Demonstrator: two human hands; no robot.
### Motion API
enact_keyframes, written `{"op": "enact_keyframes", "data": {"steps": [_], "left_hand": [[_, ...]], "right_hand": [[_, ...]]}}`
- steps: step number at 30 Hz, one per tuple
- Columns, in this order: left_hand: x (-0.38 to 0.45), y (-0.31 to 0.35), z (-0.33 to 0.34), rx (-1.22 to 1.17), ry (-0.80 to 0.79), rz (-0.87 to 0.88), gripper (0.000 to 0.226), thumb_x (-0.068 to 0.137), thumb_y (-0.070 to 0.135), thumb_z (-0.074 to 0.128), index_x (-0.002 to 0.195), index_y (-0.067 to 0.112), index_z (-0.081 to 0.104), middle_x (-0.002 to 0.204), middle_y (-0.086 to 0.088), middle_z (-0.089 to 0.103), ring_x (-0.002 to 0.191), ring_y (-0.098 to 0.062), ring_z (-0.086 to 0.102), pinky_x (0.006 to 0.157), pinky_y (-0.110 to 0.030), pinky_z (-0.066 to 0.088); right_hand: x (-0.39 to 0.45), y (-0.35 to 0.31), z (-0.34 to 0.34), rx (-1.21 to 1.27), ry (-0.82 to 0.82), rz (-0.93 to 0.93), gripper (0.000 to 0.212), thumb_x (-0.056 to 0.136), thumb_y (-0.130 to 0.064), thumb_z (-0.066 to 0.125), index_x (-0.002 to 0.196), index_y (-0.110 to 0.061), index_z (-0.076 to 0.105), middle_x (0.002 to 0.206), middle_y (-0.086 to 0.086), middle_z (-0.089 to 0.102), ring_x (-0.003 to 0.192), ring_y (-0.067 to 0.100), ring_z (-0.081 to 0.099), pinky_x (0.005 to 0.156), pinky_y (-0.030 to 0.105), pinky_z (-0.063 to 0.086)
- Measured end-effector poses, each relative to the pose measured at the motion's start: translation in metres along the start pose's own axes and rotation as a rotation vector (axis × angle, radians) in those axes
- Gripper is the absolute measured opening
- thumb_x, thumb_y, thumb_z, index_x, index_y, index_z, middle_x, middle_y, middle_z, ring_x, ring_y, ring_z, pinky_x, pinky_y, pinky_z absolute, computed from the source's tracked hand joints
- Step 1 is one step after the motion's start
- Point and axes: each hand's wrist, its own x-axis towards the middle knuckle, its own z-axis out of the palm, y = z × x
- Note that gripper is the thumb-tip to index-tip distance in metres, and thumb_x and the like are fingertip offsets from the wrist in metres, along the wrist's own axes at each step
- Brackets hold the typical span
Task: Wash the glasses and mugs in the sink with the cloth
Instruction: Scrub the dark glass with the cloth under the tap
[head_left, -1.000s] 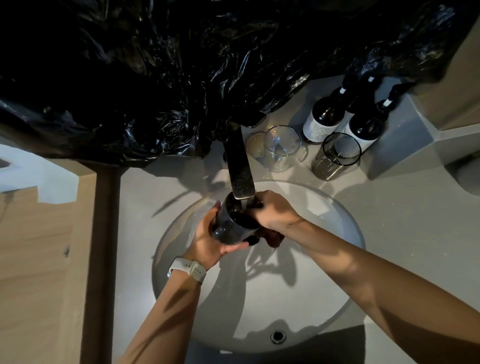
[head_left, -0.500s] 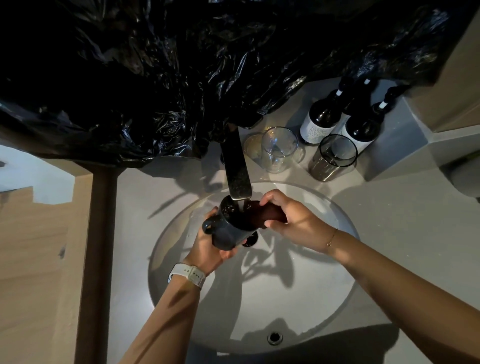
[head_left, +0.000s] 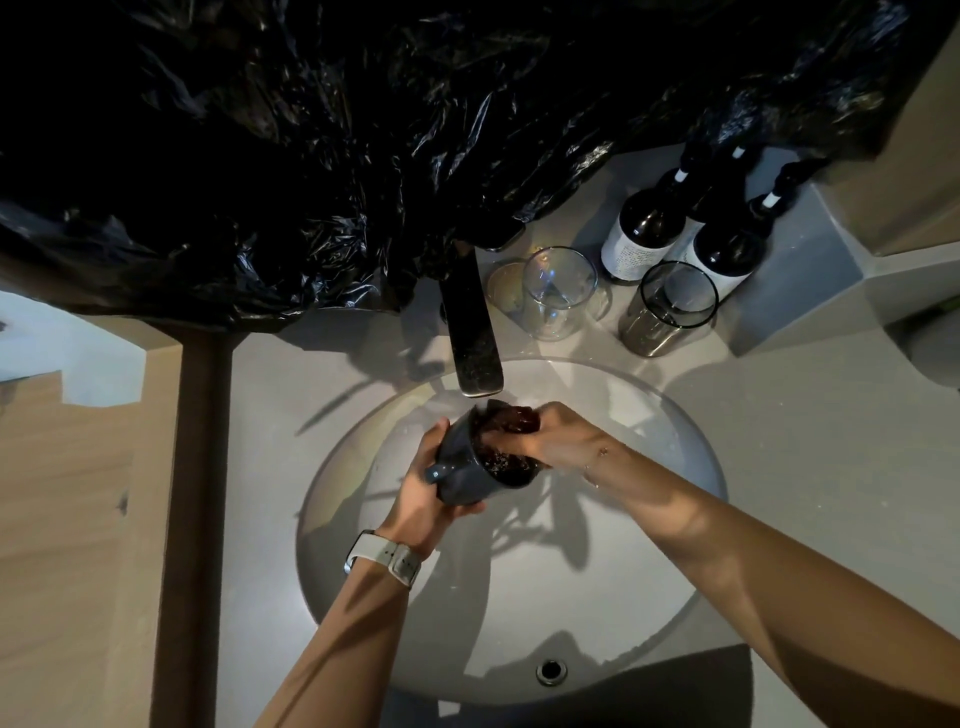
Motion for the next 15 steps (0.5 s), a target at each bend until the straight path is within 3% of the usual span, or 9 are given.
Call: {"op": "enact_keyframes", "data": {"steps": [2,4,6,8,10,12,13,15], "left_hand": [[0.001,0.002,-0.004,-0.005,-0.020,-0.021,0.052,0.084,0.056,0.045,0.119,0.022,0.065,0.120,-0.011,0.067,0.088,-0.026,0.066,0.054,-0.027,0.049],[0.003,0.005,-0.008,0.032,-0.074,-0.079,0.061,0.085,0.059,0.042,0.130,0.021,0.059,0.126,-0.014,0.064,0.087,-0.028,0.066,0.048,-0.025,0.048],[0.006,0.004,-0.011,0.100,-0.111,-0.165,0.057,0.088,0.062,0.039,0.123,0.022,0.062,0.115,-0.014,0.070,0.083,-0.031,0.068,0.047,-0.025,0.046],[0.009,0.004,-0.013,0.090,-0.095,-0.216,0.052,0.095,0.060,0.034,0.118,0.023,0.063,0.103,-0.009,0.074,0.075,-0.030,0.071,0.049,-0.023,0.043],[0.013,0.004,-0.011,0.039,-0.060,-0.203,0.050,0.096,0.057,0.036,0.118,0.020,0.062,0.096,-0.008,0.074,0.068,-0.028,0.069,0.049,-0.024,0.042],[0.014,0.004,-0.008,-0.017,-0.014,-0.145,0.044,0.096,0.053,0.040,0.110,0.019,0.064,0.090,-0.007,0.075,0.068,-0.027,0.067,0.053,-0.026,0.042],[0.014,0.004,-0.006,-0.031,0.009,-0.112,0.042,0.097,0.052,0.041,0.106,0.019,0.065,0.089,-0.007,0.074,0.069,-0.026,0.066,0.053,-0.026,0.042],[0.017,0.000,-0.005,-0.024,0.073,-0.051,0.040,0.097,0.050,0.042,0.100,0.019,0.066,0.087,-0.006,0.072,0.068,-0.022,0.063,0.051,-0.025,0.043]], "right_hand": [[0.003,-0.011,0.003,-0.047,0.033,-0.085,0.029,0.072,-0.042,0.081,0.076,-0.015,0.070,0.071,0.000,0.068,0.070,0.016,0.067,0.058,0.018,0.048],[0.010,-0.022,0.001,-0.257,0.083,-0.247,0.022,0.073,-0.030,0.080,0.086,-0.015,0.071,0.087,0.004,0.071,0.086,0.021,0.068,0.073,0.025,0.049],[0.012,-0.036,-0.004,-0.522,0.046,-0.409,0.026,0.075,-0.020,0.077,0.099,-0.012,0.068,0.101,0.008,0.068,0.097,0.024,0.062,0.082,0.029,0.045],[0.015,-0.042,-0.006,-0.598,-0.014,-0.442,0.027,0.076,-0.017,0.075,0.100,-0.009,0.065,0.102,0.010,0.064,0.094,0.025,0.059,0.083,0.032,0.045],[0.020,-0.037,-0.003,-0.474,-0.011,-0.409,0.024,0.076,-0.014,0.076,0.097,-0.006,0.066,0.096,0.009,0.065,0.090,0.023,0.059,0.084,0.034,0.046],[0.027,-0.025,0.001,-0.310,0.016,-0.241,0.012,0.083,-0.016,0.071,0.091,-0.007,0.067,0.087,0.009,0.066,0.083,0.021,0.062,0.076,0.030,0.051],[0.028,-0.018,0.005,-0.274,0.017,-0.119,0.012,0.086,-0.021,0.067,0.082,-0.010,0.065,0.077,0.008,0.064,0.068,0.020,0.062,0.062,0.025,0.051],[0.024,-0.001,0.015,-0.146,-0.034,0.164,0.026,0.090,-0.029,0.064,0.072,-0.010,0.059,0.056,0.006,0.056,0.036,0.012,0.048,0.035,0.016,0.037]]}}
